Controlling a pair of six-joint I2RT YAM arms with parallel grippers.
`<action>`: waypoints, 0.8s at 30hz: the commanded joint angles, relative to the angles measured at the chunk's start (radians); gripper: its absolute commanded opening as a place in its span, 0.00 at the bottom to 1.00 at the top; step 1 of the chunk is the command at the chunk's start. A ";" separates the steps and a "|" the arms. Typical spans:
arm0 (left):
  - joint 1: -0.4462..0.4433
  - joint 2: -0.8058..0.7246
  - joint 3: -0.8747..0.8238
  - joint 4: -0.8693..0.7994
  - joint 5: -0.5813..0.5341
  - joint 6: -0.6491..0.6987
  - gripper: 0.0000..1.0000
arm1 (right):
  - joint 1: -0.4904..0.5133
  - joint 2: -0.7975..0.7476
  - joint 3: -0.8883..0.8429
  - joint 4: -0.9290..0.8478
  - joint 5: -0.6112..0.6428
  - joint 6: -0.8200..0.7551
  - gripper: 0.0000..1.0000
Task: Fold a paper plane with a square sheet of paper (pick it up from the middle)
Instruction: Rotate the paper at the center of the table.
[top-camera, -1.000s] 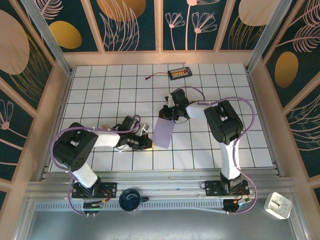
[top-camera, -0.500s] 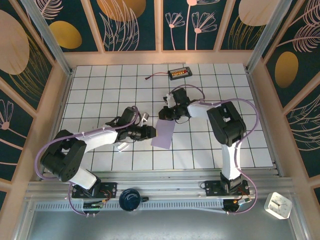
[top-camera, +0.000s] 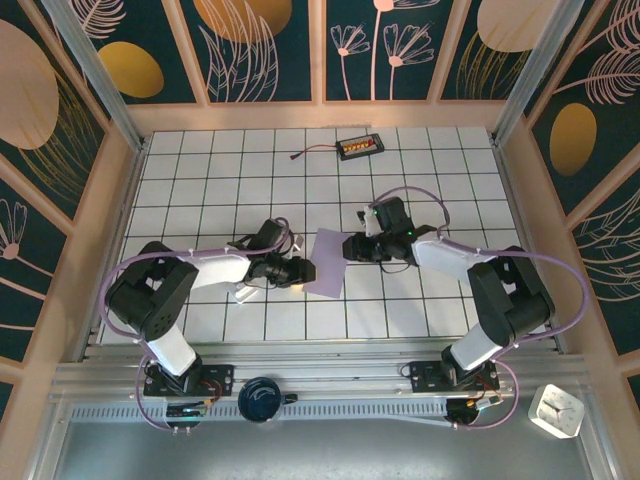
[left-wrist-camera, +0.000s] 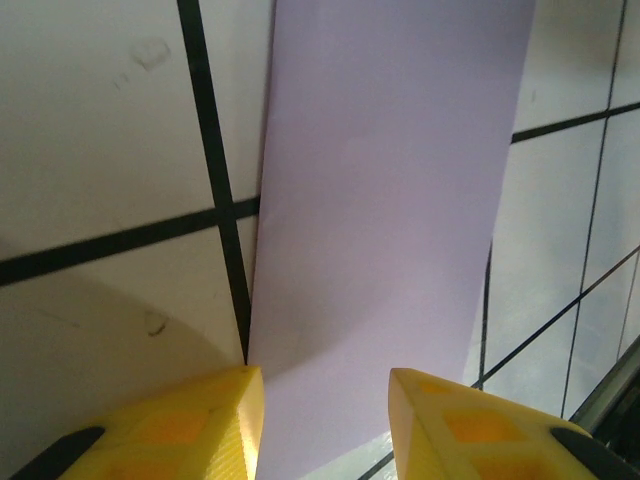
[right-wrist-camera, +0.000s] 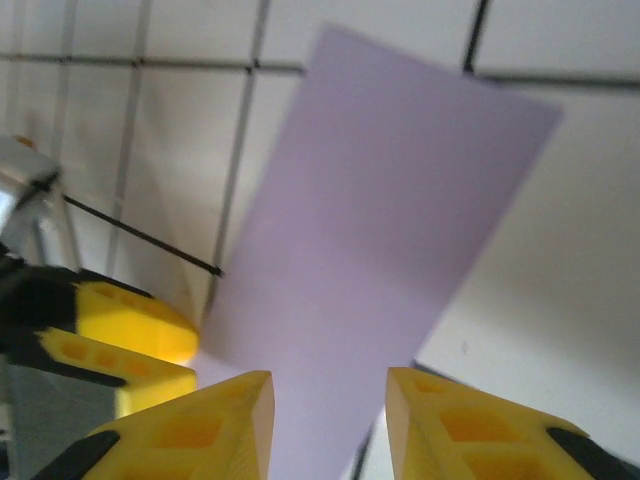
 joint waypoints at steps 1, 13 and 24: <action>-0.014 0.009 0.007 -0.015 0.027 0.019 0.38 | 0.004 -0.024 -0.023 0.012 0.076 0.046 0.36; -0.075 -0.072 -0.101 0.266 0.207 -0.154 0.40 | -0.036 -0.127 -0.038 -0.093 0.178 -0.008 0.51; -0.011 -0.017 0.003 0.179 -0.028 -0.116 0.34 | 0.037 -0.243 -0.181 -0.003 0.151 0.187 0.58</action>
